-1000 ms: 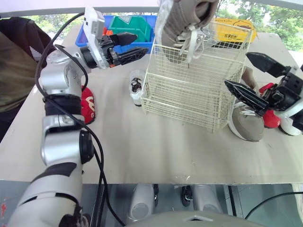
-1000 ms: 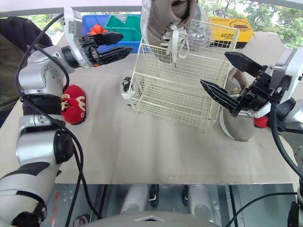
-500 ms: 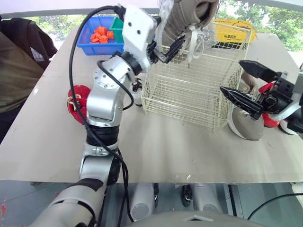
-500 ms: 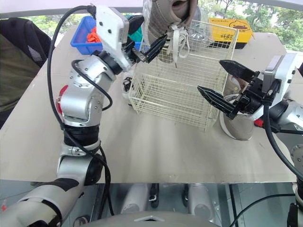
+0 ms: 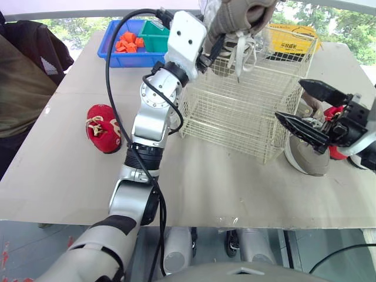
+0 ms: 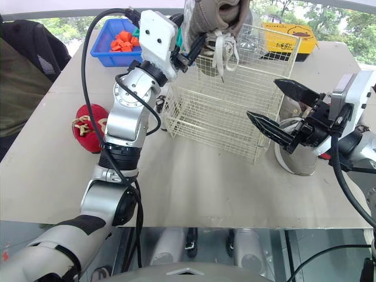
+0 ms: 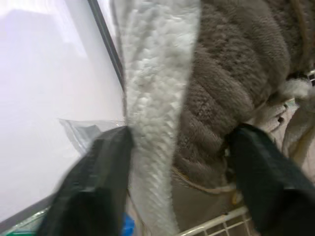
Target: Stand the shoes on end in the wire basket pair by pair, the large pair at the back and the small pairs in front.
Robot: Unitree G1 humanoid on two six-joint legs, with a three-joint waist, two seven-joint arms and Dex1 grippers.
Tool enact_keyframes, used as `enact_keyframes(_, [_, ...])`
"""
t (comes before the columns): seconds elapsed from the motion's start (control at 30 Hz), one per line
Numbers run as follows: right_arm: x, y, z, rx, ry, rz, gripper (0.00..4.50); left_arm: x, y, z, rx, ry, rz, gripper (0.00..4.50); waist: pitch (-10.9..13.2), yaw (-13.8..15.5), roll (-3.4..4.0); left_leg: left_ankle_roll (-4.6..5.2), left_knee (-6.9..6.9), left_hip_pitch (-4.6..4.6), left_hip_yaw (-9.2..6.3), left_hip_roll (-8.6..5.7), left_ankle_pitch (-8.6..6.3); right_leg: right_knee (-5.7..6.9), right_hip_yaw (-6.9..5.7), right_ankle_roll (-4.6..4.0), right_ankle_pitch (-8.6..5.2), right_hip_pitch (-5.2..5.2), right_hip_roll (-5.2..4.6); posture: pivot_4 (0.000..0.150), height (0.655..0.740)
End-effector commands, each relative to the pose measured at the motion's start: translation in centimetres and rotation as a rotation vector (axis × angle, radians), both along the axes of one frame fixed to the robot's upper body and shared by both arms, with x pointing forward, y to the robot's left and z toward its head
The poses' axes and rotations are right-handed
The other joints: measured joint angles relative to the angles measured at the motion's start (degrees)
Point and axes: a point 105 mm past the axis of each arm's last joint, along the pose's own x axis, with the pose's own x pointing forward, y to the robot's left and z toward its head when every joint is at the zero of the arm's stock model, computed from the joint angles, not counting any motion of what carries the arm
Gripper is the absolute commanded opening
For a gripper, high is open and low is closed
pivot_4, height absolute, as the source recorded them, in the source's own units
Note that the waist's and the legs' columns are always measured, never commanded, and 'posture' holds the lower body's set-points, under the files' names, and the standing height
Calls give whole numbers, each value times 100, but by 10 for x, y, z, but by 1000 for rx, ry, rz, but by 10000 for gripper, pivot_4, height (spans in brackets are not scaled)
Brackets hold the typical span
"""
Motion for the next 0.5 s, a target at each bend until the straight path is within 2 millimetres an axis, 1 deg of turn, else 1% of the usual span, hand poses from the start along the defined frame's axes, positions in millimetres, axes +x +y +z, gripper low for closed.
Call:
enact_keyframes(0.03, [-9,-1,12,-11,-57,-10,45000,-6,-14,5,49,-48,-82,14568,0,24,0,1,1,0,-1,0,-1,0,-1,0,0,1,-1,1500,7400])
enact_keyframes(0.1, [-10,-1,11,-10,-55,-14,45000,-5,-10,3,61,-49,-98,8198,0,44,0,3,2,0,-1,0,-2,-1,-2,0,0,2,-1,1500,7400])
enact_keyframes(0.17, [-10,-1,10,-11,-53,-18,45000,-4,-6,4,56,-42,-124,5108,0,61,0,3,2,0,-2,0,-2,-1,-3,0,0,2,-1,1500,7400])
enact_keyframes(0.3, [-10,-2,9,-12,-51,-23,45000,-2,6,7,20,12,-208,4210,0,62,0,3,2,0,-1,1,-2,-1,-3,0,0,2,0,1500,7400])
enact_keyframes(0.37, [-10,-2,8,-12,-50,-25,45000,4,16,15,-27,53,-245,4030,0,58,0,3,3,0,0,0,-2,-1,-2,0,0,1,1,1500,7400])
enact_keyframes(0.5, [-10,-2,7,-9,-49,-27,45000,13,31,30,-34,115,-329,3814,0,36,0,3,3,0,-1,0,-2,0,-5,0,-1,1,3,1500,7400])
